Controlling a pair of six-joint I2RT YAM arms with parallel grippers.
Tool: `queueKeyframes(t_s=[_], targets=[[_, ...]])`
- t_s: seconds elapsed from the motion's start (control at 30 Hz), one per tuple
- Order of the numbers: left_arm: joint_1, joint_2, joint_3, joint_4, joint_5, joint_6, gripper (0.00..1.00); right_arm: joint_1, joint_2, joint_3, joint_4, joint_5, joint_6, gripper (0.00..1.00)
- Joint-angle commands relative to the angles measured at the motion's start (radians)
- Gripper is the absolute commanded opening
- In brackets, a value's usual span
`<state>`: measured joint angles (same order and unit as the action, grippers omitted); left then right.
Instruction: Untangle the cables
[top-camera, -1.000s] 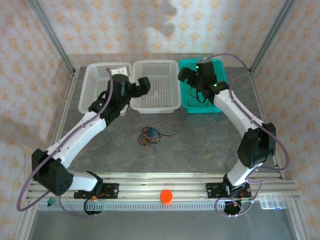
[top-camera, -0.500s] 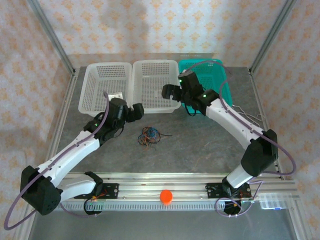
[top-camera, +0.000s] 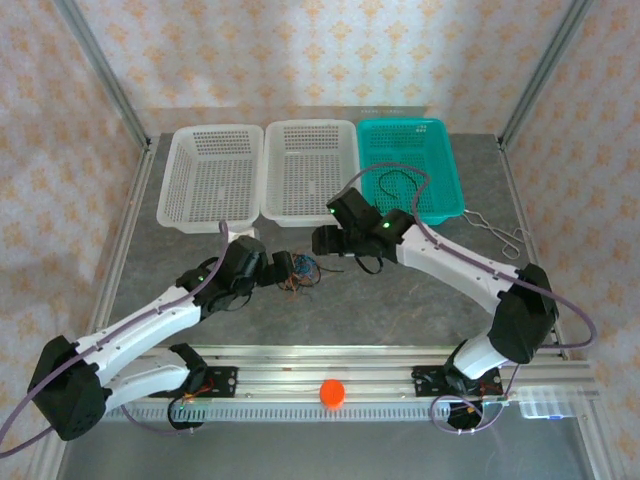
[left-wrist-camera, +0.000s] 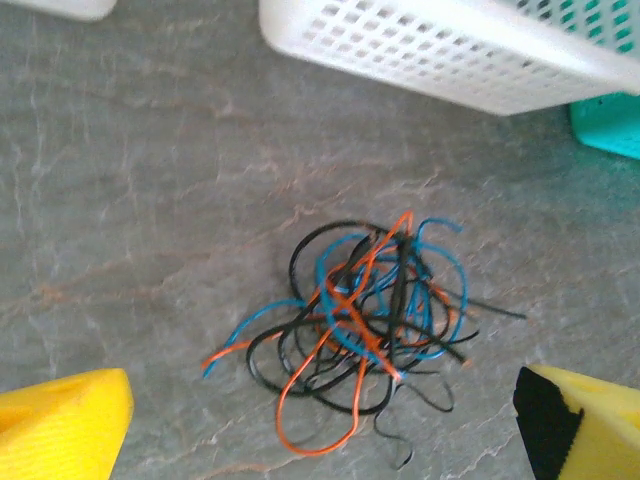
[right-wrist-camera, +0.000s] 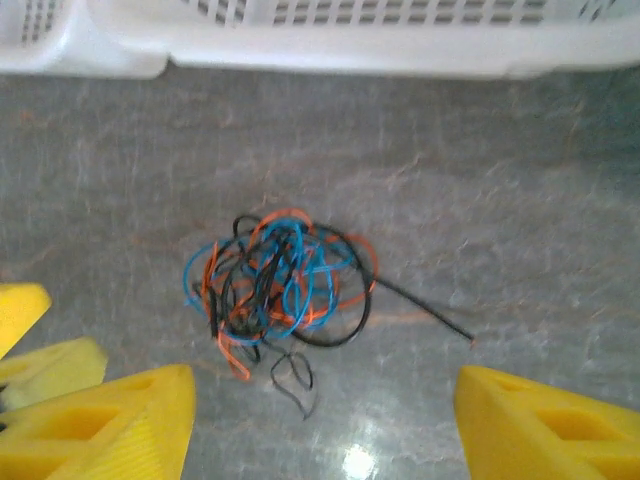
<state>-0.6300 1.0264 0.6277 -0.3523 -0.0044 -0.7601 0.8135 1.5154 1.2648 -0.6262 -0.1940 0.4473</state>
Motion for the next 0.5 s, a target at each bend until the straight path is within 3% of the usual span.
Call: queueKeyframes(t_s=[0.0, 0.1, 0.3, 0.47], targets=[[-0.007, -0.013, -0.039, 0.015, 0.019, -0.041, 0.99, 0.012, 0.0, -0.028, -0.01, -0.064, 0.022, 0.64], [-0.007, 0.008, -0.057, 0.051, 0.034, -0.035, 0.99, 0.012, 0.02, -0.051, 0.009, -0.089, 0.038, 0.58], [-0.044, 0.08, -0.002, 0.052, -0.016, 0.012, 0.99, -0.004, 0.041, -0.078, -0.071, 0.059, 0.153, 0.55], [-0.049, 0.105, 0.007, 0.056, -0.054, -0.016, 0.98, -0.011, -0.009, -0.144, 0.113, -0.102, 0.141, 0.53]])
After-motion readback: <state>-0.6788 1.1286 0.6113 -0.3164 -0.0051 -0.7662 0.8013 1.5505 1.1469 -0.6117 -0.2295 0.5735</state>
